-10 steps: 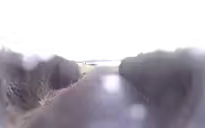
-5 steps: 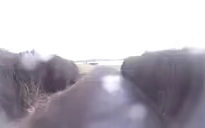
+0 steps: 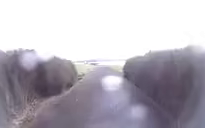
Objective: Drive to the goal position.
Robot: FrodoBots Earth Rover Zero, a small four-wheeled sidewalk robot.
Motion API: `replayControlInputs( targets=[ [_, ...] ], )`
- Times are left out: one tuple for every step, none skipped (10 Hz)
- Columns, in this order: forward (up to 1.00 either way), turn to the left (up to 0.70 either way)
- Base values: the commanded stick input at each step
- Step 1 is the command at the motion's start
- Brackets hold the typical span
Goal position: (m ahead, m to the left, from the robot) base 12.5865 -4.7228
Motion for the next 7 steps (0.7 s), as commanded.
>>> replayControlInputs(
  targets=[
    [0.70,0.00],
    [0.70,0.00],
    [0.70,0.00],
    [0.70,0.00],
    [0.70,0.00],
    [0.70,0.00],
    [0.70,-0.23]
  ],
)
